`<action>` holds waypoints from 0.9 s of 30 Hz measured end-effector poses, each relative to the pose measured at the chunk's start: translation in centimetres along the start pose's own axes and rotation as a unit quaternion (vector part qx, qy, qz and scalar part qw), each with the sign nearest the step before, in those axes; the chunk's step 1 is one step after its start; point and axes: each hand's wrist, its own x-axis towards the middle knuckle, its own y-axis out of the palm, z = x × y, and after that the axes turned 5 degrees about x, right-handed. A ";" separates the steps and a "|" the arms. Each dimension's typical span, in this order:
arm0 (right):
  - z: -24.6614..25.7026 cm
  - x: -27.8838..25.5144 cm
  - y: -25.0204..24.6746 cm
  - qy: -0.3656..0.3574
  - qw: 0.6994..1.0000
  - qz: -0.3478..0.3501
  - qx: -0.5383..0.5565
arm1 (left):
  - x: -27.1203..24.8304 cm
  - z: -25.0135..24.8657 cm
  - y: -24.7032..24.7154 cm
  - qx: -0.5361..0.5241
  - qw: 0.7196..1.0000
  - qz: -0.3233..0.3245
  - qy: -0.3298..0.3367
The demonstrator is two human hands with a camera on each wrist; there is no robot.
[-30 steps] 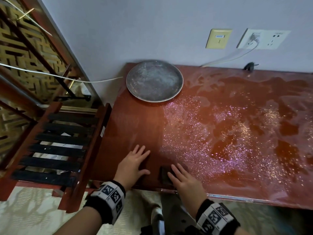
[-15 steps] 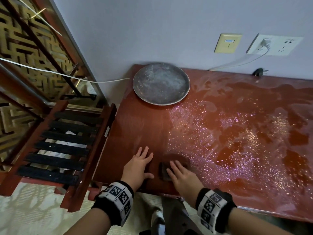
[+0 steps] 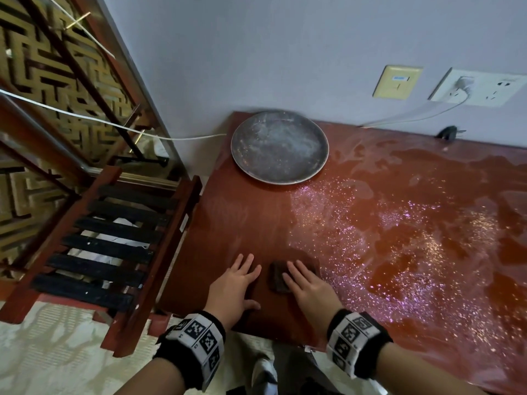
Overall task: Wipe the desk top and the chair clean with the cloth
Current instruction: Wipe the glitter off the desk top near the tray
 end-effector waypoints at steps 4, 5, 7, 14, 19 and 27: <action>-1.9 2.8 -3.4 0.057 0.997 -0.047 0.021 | 0.9 -0.2 -1.1 -0.006 1.000 -0.006 -0.004; -2.4 3.8 -4.0 0.062 0.997 -0.047 0.013 | 1.3 -0.2 -1.4 -0.010 1.000 -0.015 -0.007; -2.2 4.7 -4.5 0.106 0.993 -0.041 0.042 | 2.2 -0.2 -2.2 -0.015 0.999 -0.031 -0.013; -1.9 3.9 -4.4 0.053 0.998 0.002 0.015 | 6.5 -0.2 -4.8 -0.034 0.998 -0.047 -0.017; -6.2 9.1 -7.4 0.071 0.997 -0.008 0.023 | 9.5 -0.7 -6.5 -0.055 0.997 -0.057 -0.020; -6.6 9.9 -5.4 0.034 0.999 0.026 0.001 | 13.2 -0.5 -7.7 -0.070 0.995 -0.070 -0.030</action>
